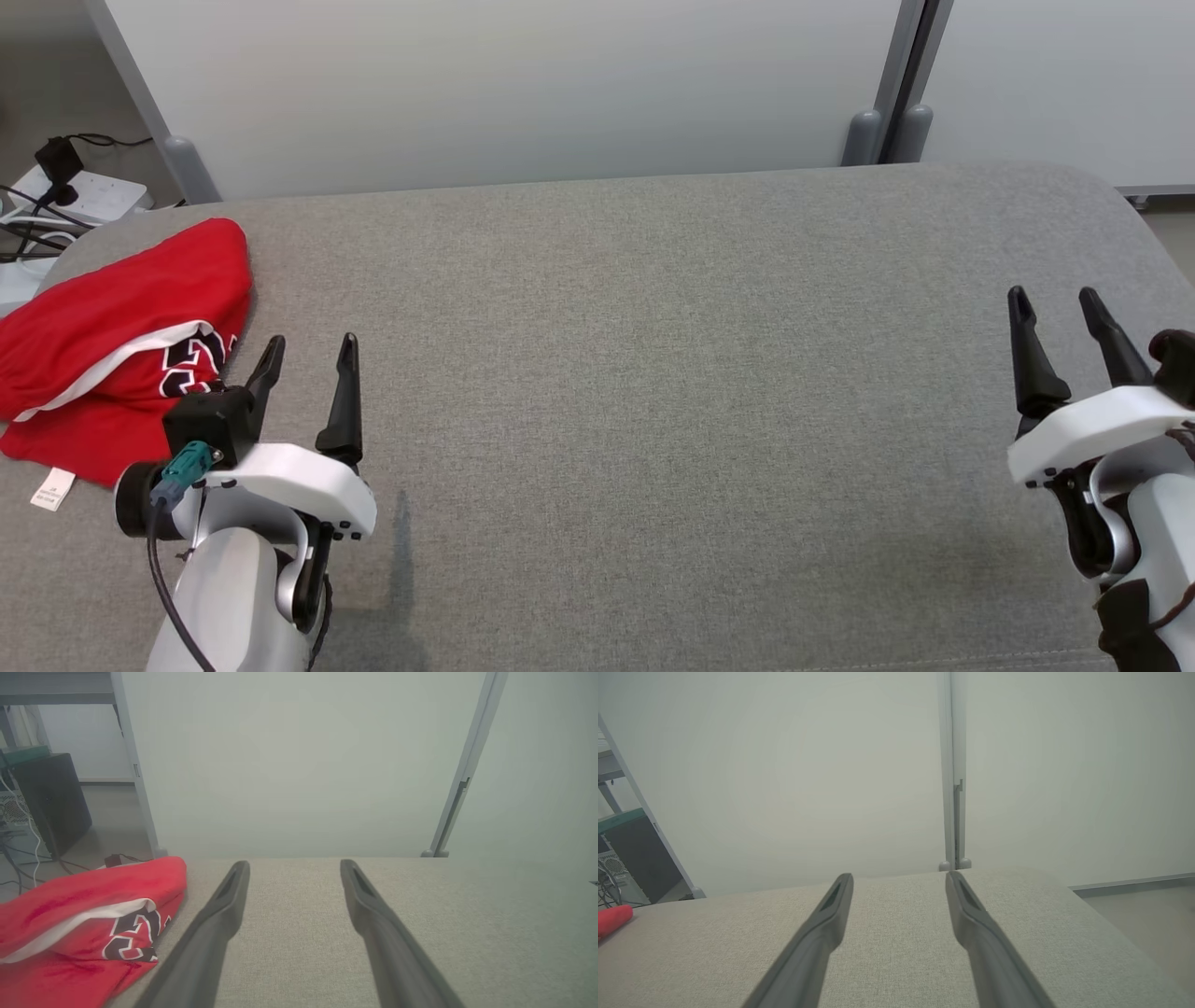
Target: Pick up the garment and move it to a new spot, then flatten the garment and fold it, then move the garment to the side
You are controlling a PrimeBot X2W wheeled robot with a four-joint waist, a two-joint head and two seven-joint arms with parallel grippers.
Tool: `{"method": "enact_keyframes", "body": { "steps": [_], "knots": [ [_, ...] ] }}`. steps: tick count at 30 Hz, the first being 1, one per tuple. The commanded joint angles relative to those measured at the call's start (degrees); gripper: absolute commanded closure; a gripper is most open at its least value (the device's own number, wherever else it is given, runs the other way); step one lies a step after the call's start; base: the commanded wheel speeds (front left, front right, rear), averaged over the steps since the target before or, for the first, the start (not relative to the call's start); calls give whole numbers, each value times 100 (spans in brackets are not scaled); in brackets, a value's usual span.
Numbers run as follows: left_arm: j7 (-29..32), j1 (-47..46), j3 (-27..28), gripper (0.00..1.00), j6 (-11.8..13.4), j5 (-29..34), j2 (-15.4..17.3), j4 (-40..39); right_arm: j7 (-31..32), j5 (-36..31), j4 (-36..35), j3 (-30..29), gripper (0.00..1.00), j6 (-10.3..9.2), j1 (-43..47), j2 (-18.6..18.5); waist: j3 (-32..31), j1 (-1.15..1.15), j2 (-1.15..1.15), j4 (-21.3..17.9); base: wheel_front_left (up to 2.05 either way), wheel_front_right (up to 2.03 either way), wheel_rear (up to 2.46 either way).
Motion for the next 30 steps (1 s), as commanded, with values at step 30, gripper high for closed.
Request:
{"method": "enact_keyframes", "body": {
  "steps": [30],
  "knots": [
    [-223,-345,580,0,322,651,145,96,-258,-811,-36,-328,0,42,-227,-46,-19,0,0,80,0,0,0]
  ]
}}
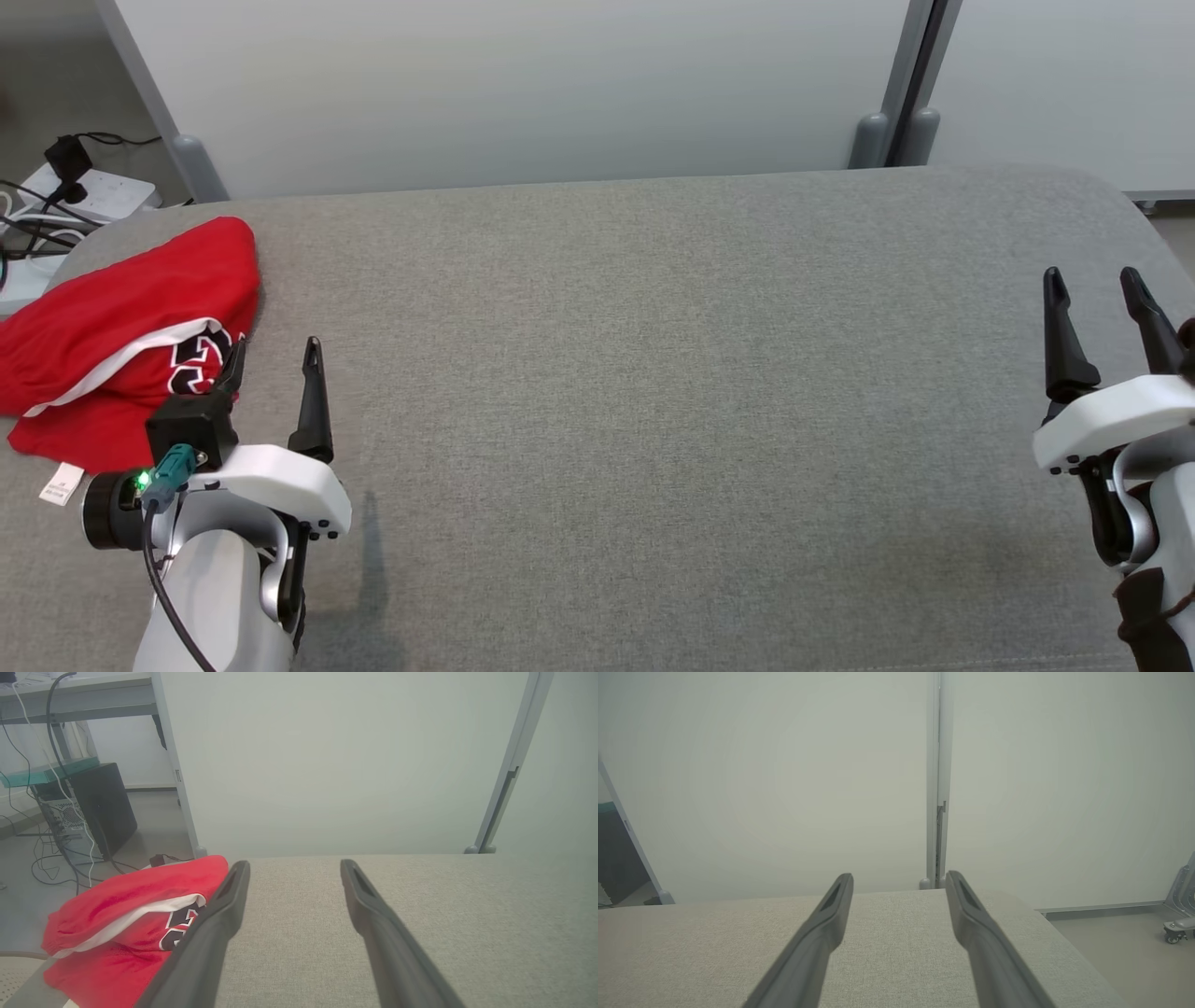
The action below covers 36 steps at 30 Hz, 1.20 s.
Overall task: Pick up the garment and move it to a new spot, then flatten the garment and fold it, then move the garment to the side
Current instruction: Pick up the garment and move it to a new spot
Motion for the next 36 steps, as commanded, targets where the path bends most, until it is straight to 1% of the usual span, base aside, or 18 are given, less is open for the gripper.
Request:
{"method": "enact_keyframes", "body": {
  "steps": [1,8,15,28,32,36],
  "knots": [
    [-60,-236,181,0,37,-26,144,-150,-78,-22,-164,134,0,41,-67,-36,6,0,0,29,0,0,0],
    [-60,-258,194,0,-13,-22,121,-210,-78,80,-257,297,0,41,-37,-16,51,0,0,399,0,0,0],
    [-60,-273,194,0,0,-3,93,-419,-78,153,-359,434,0,41,-69,14,179,0,0,938,0,0,0],
    [-60,-219,416,0,-34,-53,111,-610,-78,229,-380,902,0,41,-162,19,312,0,0,1895,0,0,0],
    [-60,-180,493,0,-38,-72,105,-644,-78,258,-356,1021,0,41,-210,-11,375,0,0,2069,0,0,0],
    [-60,-130,573,0,-40,-89,97,-679,-78,280,-318,1095,0,41,-251,-19,391,0,0,2119,0,0,0]
  ]
}}
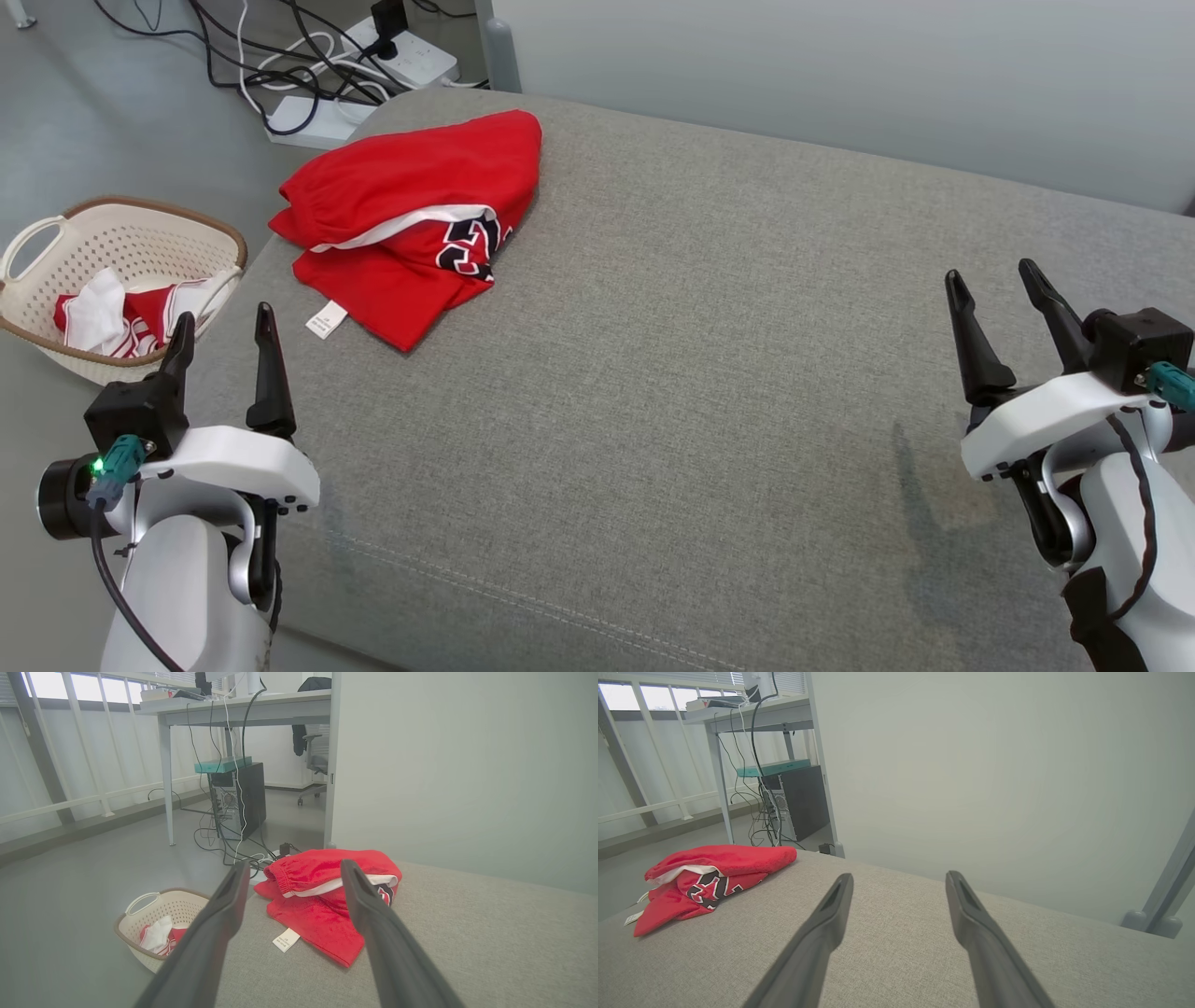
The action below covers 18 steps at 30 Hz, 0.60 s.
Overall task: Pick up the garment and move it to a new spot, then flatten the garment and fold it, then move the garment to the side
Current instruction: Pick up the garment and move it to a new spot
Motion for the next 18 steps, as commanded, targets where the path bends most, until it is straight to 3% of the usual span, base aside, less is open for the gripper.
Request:
{"method": "enact_keyframes", "body": {
  "steps": [1,18],
  "knots": [
    [-59,-138,186,0,-33,-33,124,-148,-77,67,-91,103,0,39,-176,-55,10,0,0,20,0,0,0],
    [-59,-382,342,0,-193,-171,89,65,-77,141,-134,251,0,39,-247,-157,227,0,0,-116,0,0,0]
  ]
}}
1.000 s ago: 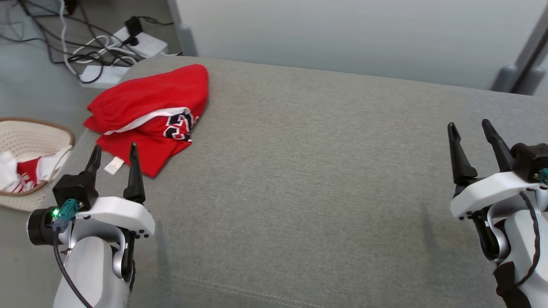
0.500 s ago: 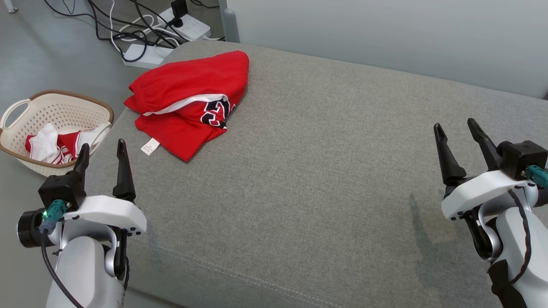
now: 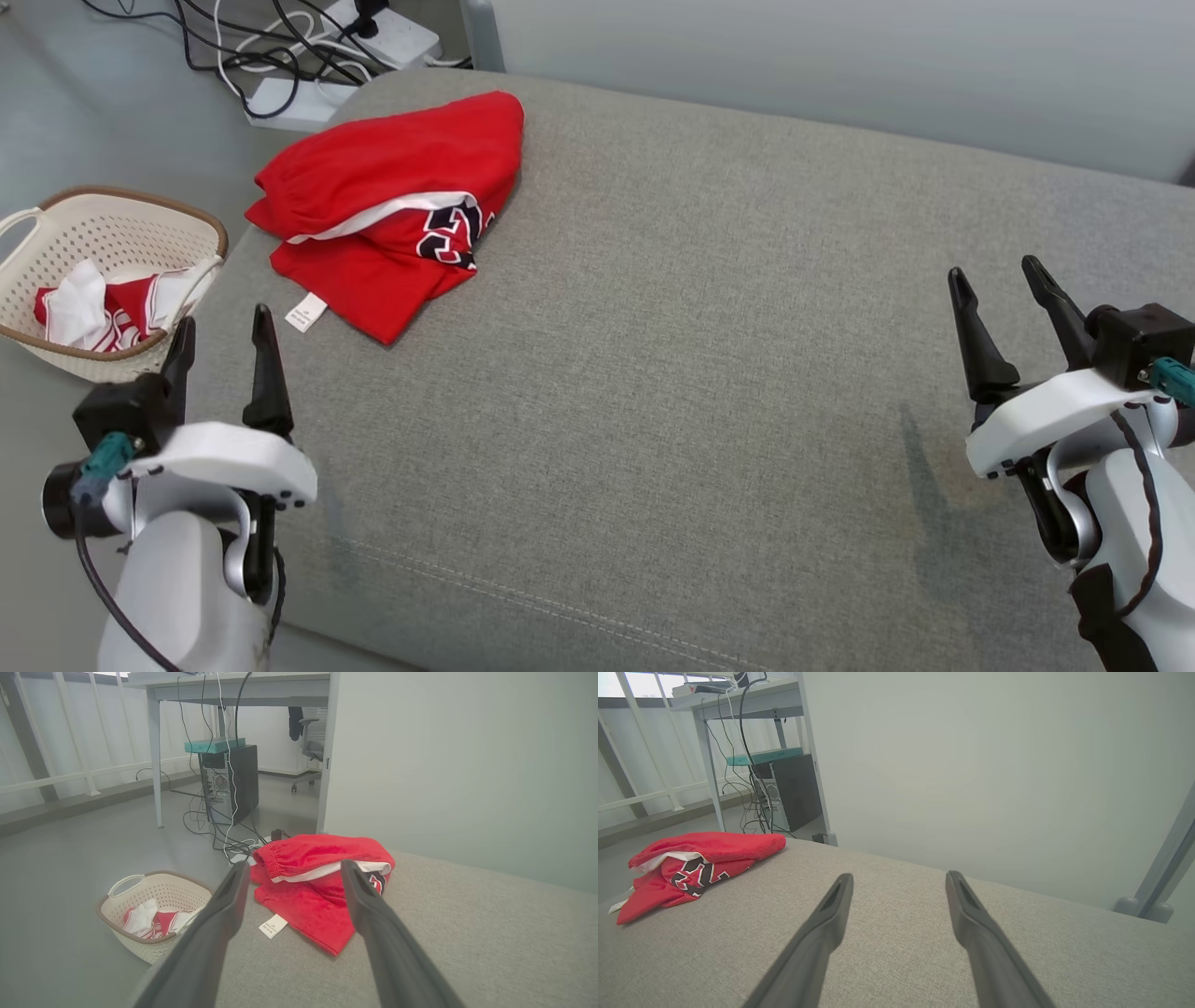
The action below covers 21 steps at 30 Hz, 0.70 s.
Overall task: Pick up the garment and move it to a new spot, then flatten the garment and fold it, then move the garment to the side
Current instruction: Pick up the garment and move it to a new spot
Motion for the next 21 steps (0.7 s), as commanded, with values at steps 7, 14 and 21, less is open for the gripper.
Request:
{"method": "enact_keyframes", "body": {
  "steps": [7,14,21],
  "knots": [
    [-59,-1075,231,0,-213,-293,301,545,-77,84,-320,336,0,25,-489,-138,524,0,0,-176,0,0,0],
    [-59,-1972,244,0,-329,-504,771,1309,-77,161,-558,676,0,25,-885,-260,1087,0,0,-518,0,0,0],
    [44,-2836,153,0,-375,-724,1314,2072,-77,299,-834,942,0,25,-1179,-372,1611,0,0,-903,0,0,0]
  ]
}}
